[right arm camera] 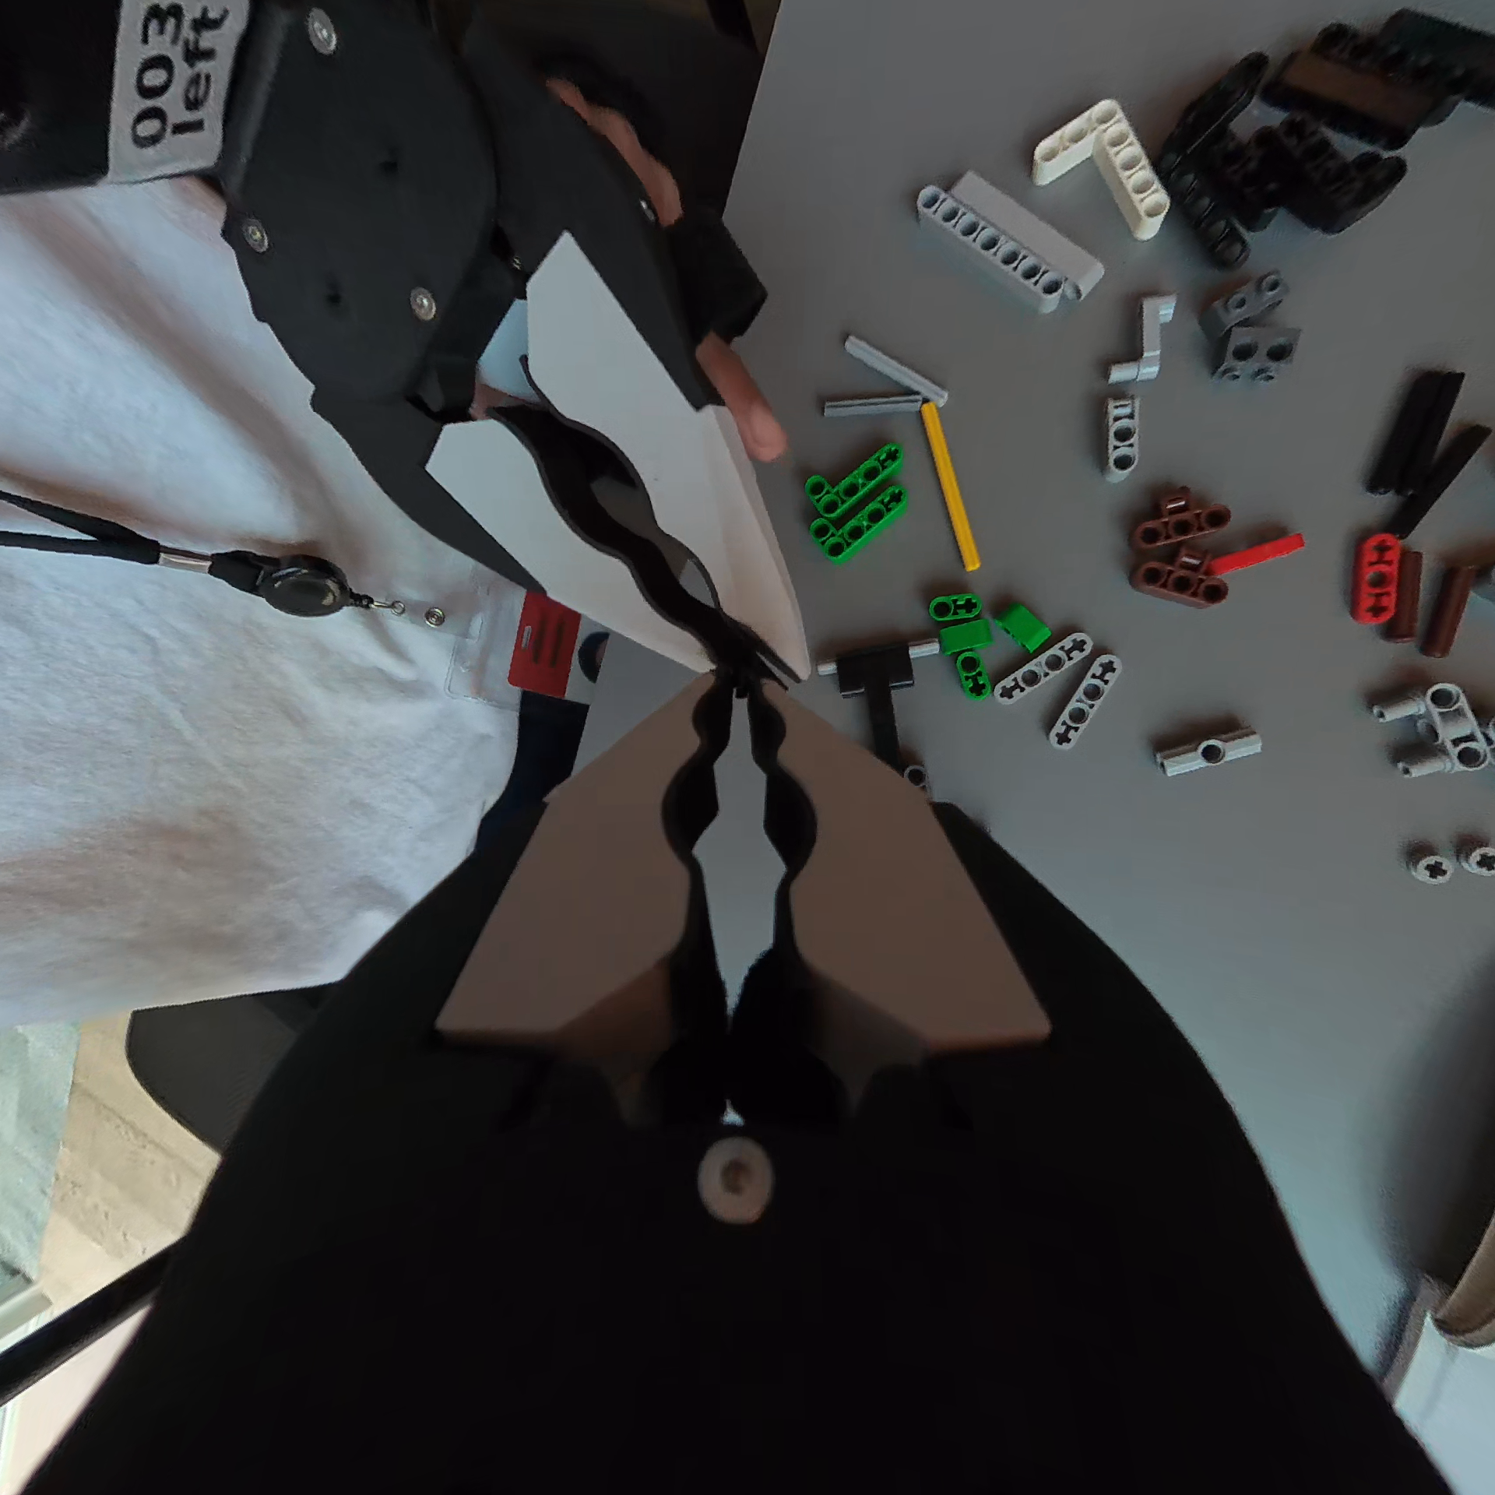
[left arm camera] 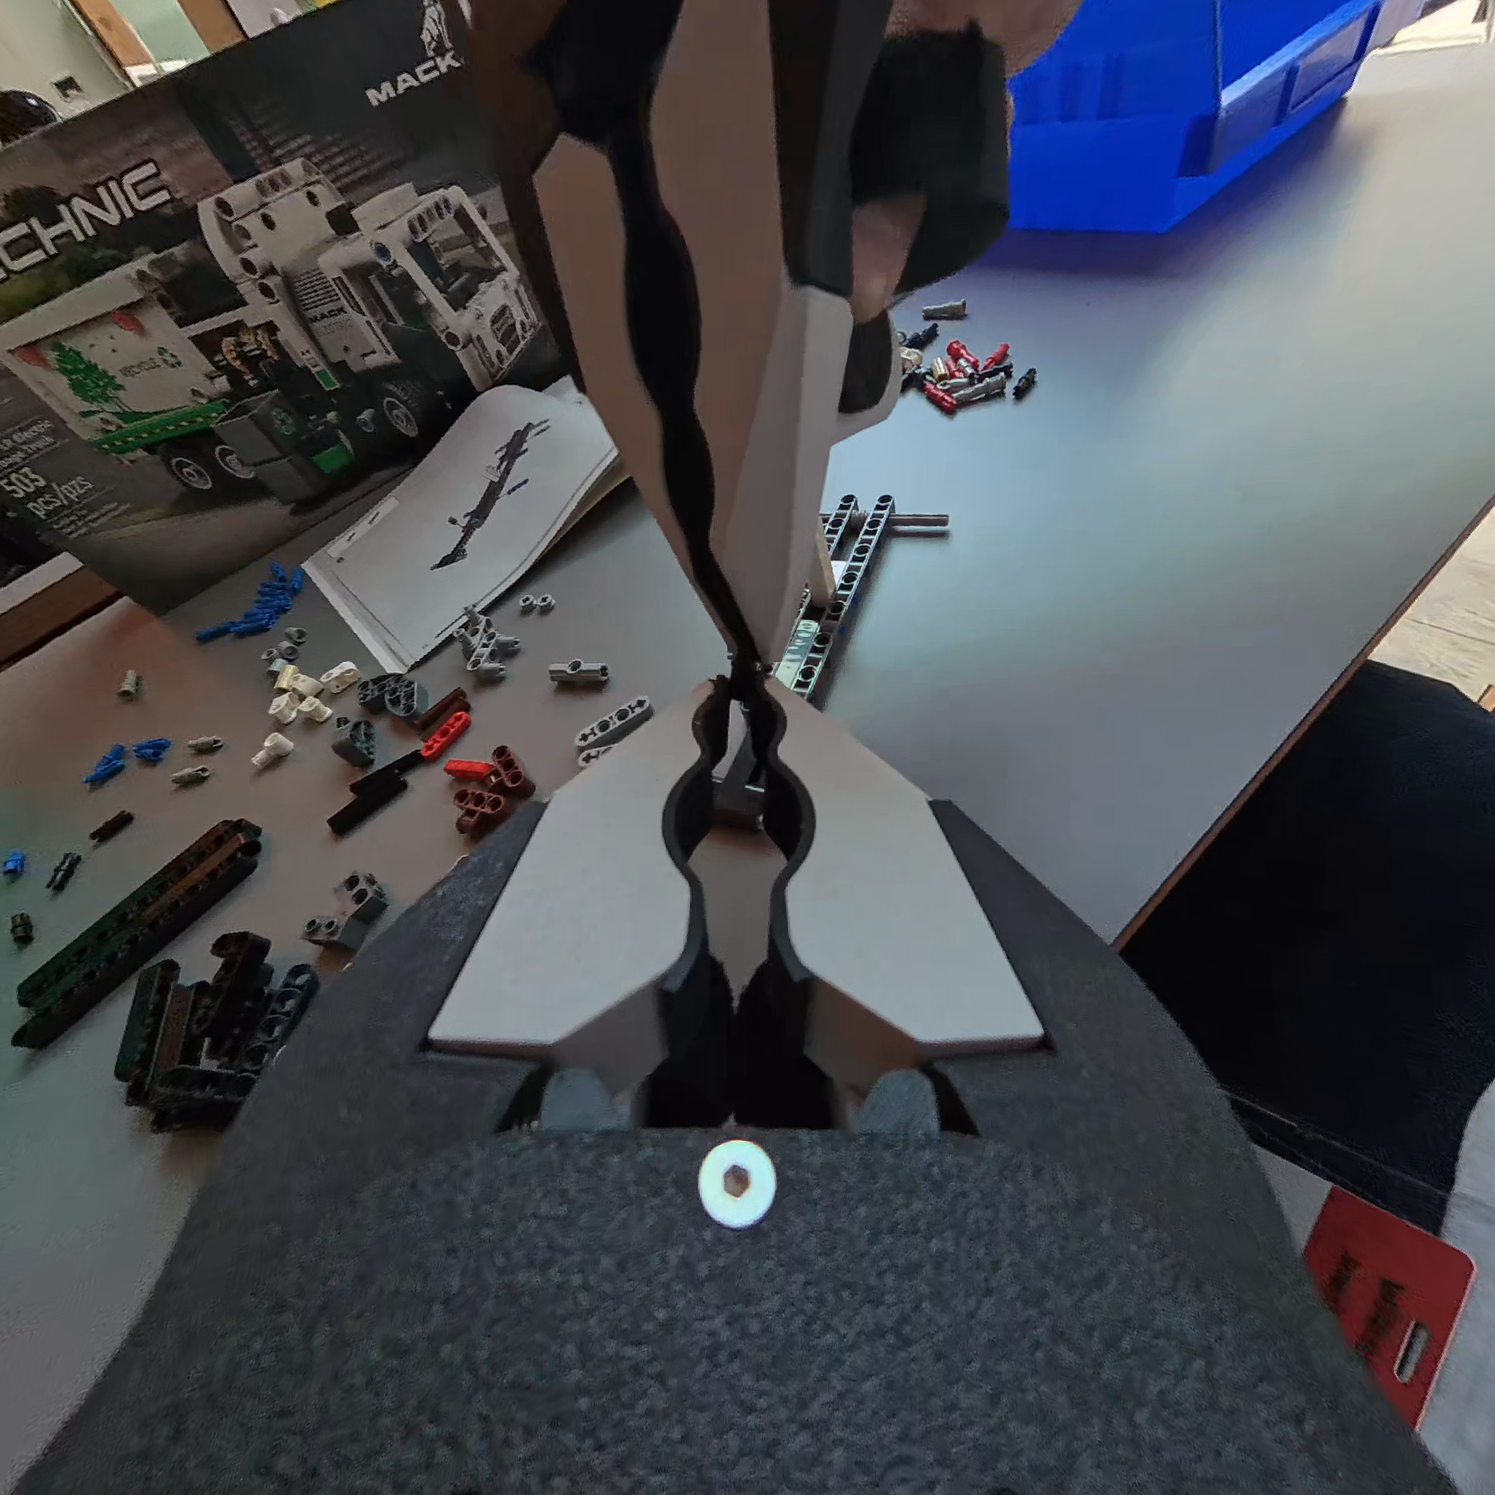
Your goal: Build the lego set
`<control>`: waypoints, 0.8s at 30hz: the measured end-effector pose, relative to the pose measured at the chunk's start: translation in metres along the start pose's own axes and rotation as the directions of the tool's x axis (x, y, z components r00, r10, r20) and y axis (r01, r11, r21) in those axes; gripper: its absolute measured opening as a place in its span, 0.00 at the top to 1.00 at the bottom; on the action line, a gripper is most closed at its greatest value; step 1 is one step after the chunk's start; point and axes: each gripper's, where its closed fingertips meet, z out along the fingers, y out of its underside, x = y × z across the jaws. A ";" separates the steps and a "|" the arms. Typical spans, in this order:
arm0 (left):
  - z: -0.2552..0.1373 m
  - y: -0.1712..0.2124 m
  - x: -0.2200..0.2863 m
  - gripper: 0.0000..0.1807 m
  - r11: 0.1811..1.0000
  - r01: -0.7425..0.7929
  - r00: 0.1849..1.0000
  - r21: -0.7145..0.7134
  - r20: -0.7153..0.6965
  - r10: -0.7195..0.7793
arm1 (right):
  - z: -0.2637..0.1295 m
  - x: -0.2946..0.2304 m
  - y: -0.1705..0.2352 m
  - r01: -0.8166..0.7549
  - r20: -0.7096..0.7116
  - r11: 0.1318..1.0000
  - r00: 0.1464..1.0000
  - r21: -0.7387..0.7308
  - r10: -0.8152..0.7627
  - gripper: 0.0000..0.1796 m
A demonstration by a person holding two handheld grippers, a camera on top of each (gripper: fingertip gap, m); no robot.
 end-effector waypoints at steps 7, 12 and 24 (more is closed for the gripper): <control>0.002 0.001 -0.004 0.99 1.000 -0.025 0.999 0.003 0.042 0.025 | -0.002 0.004 -0.005 -0.013 -0.030 0.988 0.999 0.153 0.018 0.99; 0.001 0.000 -0.006 0.99 1.000 -0.020 0.998 0.009 0.059 0.019 | -0.002 0.005 -0.008 -0.034 -0.031 0.971 0.999 0.237 0.042 0.99; 0.003 -0.006 -0.012 0.99 0.993 0.113 0.992 0.038 0.055 -0.115 | -0.009 0.010 -0.016 -0.146 -0.040 0.848 0.980 0.510 0.193 0.99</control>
